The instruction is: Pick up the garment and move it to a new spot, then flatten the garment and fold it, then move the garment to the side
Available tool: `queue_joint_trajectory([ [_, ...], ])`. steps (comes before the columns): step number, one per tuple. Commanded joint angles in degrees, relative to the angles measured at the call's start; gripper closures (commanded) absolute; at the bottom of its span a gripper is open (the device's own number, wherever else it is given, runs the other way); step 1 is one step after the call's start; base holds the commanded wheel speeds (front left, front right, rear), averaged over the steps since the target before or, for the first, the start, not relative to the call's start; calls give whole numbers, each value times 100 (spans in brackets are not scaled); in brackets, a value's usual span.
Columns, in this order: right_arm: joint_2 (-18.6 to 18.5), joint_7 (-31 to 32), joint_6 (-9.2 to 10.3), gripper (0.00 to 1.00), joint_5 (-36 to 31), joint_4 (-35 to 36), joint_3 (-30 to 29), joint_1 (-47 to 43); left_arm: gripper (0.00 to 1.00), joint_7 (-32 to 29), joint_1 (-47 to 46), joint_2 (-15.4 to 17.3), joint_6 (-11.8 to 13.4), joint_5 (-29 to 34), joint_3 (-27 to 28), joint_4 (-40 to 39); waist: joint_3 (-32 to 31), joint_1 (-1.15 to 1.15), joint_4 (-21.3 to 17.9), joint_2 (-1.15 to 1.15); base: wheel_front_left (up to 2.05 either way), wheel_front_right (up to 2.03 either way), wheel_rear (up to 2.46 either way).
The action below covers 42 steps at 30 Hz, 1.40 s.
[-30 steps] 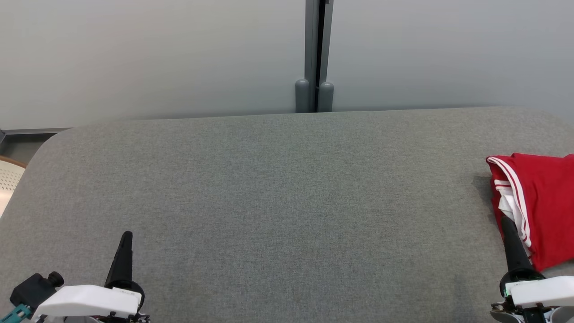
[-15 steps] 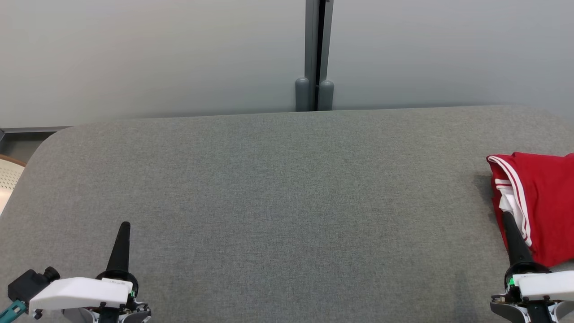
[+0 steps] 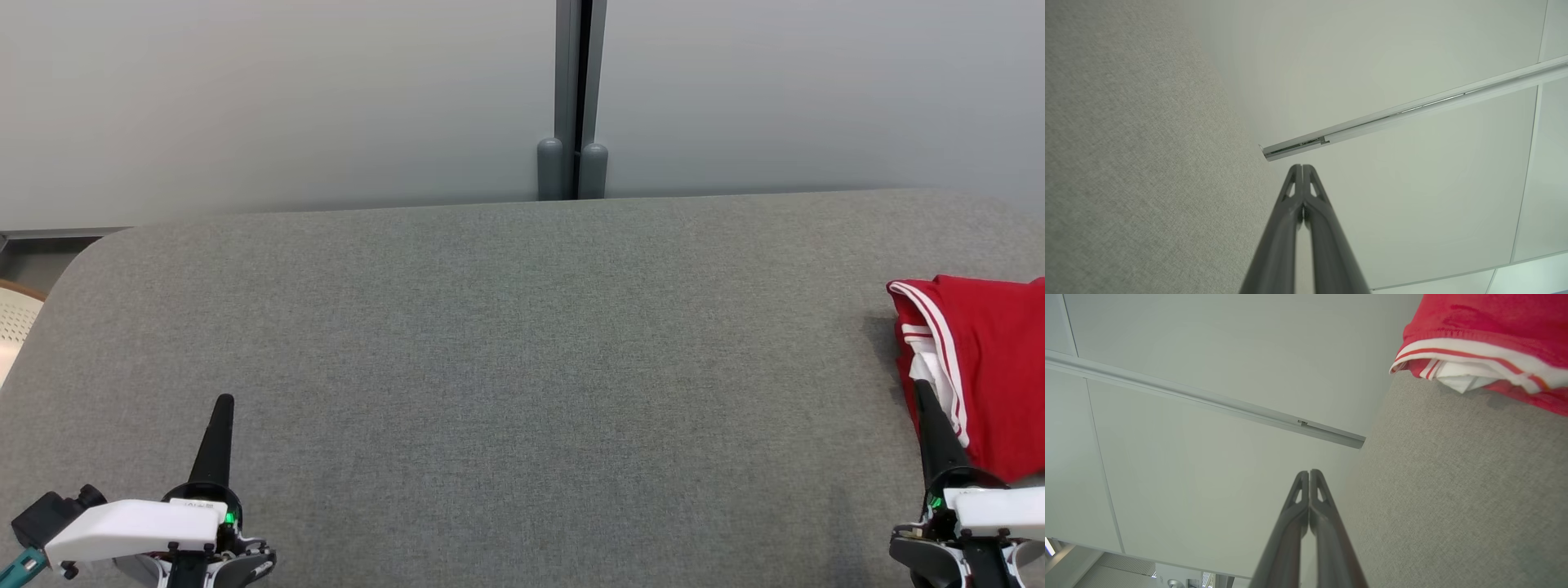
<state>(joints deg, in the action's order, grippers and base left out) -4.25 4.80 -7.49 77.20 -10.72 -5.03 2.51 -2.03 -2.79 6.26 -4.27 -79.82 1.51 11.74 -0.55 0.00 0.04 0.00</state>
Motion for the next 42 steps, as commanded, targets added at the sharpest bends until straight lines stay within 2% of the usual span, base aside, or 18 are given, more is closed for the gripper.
queue_joint_trajectory([
  [1,-6,28,-2,100,128,-10,-22,130,100,-31,-124,6,-52,-122,58,-5,2,0,0,0,0,0,0],
  [27,85,129,-1,100,1246,-270,-106,353,100,-305,-322,-216,-291,-1080,350,185,55,0,-3,0,0,0,0],
  [42,116,171,0,100,1549,-345,-130,406,100,-395,-380,-272,-346,-1338,440,240,73,0,-4,0,0,0,0],
])
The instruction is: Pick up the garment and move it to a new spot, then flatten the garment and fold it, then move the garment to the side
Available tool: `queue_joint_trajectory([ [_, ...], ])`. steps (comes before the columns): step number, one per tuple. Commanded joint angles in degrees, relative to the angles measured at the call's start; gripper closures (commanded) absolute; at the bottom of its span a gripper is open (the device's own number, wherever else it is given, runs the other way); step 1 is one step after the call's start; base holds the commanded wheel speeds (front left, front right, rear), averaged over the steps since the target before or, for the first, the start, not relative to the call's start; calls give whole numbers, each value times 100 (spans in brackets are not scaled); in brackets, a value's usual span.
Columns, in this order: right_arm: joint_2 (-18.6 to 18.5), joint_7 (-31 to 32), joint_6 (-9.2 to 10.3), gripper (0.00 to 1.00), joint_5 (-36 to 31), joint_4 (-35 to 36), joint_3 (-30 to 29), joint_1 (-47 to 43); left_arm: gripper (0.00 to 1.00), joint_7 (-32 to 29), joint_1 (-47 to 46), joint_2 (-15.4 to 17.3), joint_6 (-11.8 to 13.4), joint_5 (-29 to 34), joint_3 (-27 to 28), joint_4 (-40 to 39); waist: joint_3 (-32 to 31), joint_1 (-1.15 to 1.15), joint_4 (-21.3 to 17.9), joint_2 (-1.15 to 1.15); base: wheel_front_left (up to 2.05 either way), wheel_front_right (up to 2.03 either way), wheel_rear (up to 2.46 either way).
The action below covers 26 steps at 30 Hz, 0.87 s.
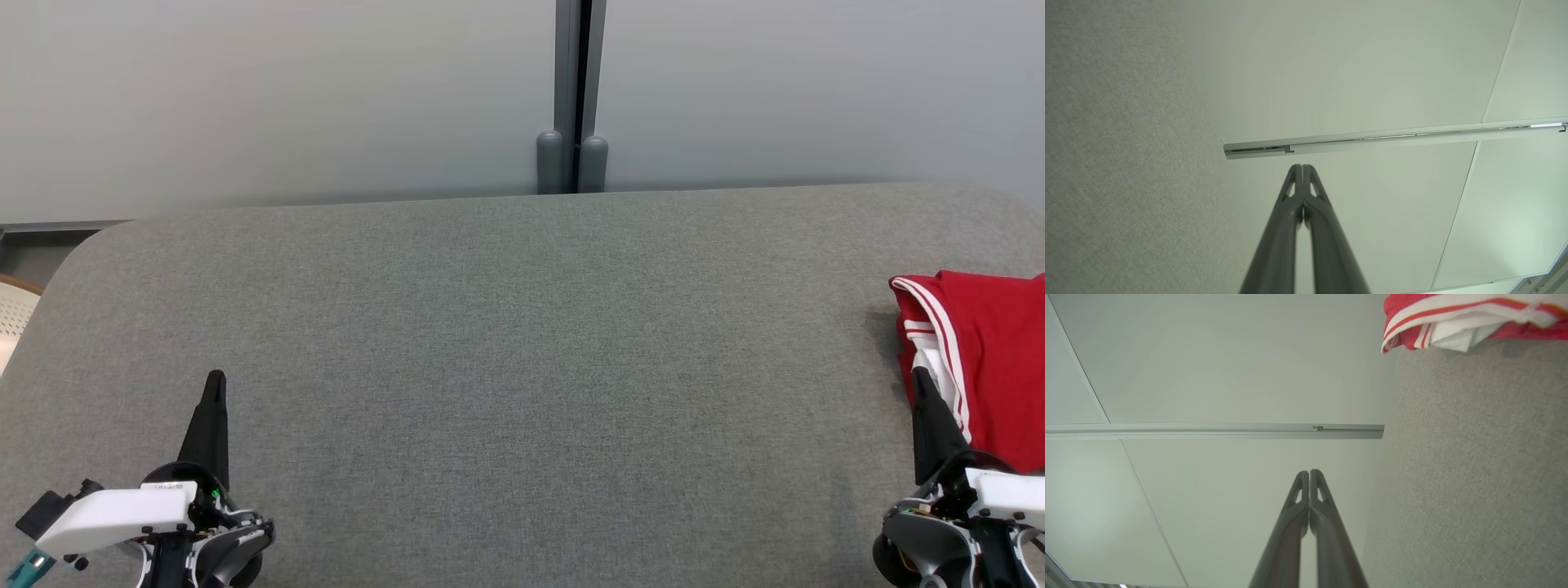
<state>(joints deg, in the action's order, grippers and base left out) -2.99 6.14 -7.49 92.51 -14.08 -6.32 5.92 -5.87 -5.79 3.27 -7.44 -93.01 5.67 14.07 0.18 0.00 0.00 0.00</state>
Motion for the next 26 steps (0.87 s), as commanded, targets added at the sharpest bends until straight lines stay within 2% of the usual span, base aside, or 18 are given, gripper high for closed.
queue_joint_trajectory([
  [1,-10,37,0,100,17,-9,0,64,100,-12,-80,25,-29,-18,24,7,0,0,0,0,0,0,0],
  [26,-1,38,0,100,3,-9,-9,65,100,-36,-83,5,-28,13,50,8,0,0,0,0,0,0,0],
])
